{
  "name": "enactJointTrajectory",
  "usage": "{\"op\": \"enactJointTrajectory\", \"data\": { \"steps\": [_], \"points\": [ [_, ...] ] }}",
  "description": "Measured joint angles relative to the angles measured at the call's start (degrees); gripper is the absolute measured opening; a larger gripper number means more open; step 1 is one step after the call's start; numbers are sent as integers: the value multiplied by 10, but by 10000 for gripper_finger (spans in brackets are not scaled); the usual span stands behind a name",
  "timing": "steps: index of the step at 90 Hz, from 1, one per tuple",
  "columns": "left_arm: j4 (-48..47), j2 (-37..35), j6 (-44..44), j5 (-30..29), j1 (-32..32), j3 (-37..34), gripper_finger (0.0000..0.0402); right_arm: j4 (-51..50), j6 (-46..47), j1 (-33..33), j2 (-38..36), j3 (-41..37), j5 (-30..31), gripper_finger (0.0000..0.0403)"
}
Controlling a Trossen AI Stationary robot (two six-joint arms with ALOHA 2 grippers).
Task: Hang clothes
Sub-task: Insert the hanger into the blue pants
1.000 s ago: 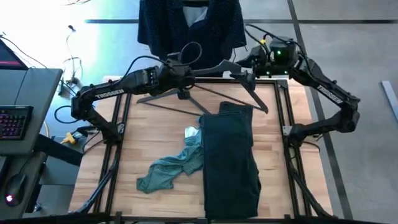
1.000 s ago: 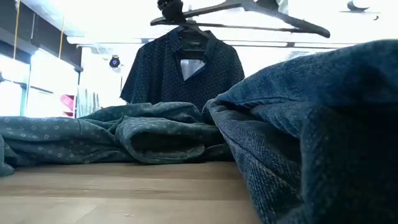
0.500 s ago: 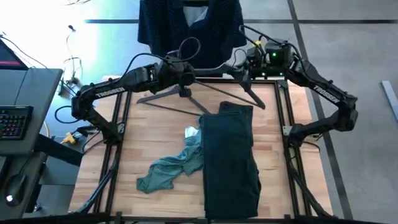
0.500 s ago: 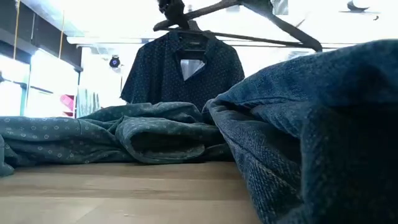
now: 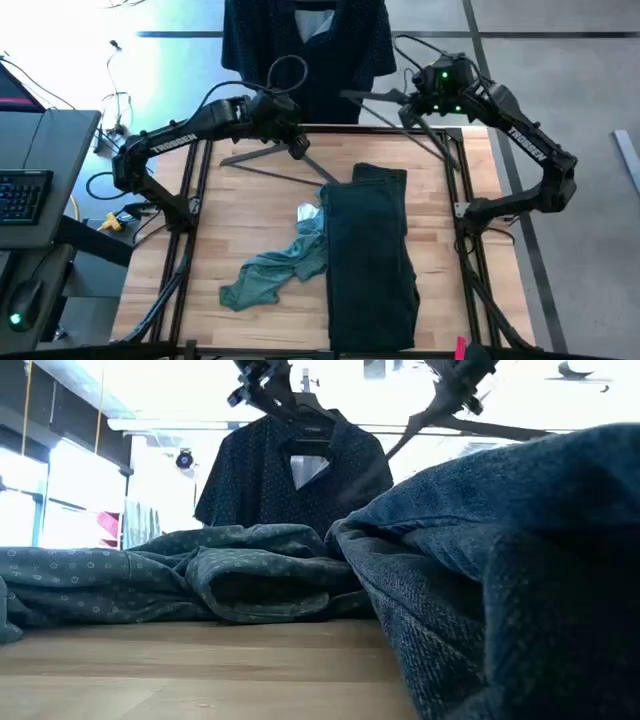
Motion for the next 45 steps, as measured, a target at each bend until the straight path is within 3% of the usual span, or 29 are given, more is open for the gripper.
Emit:
{"op": "enactJointTrajectory", "data": {
  "steps": [9,20,34,45],
  "points": [
    [0,4,-52,70,4,-50,125,-24,-1,0,0,0,-10,25],
    [80,3,-128,150,3,-133,130,-38,-2,-1,-1,0,-9,25],
    [293,21,-287,253,2,-256,145,-39,3,7,-1,0,-10,25],
    [449,58,-296,247,-1,-308,152,-43,3,6,-1,0,-11,25]
  ]
}}
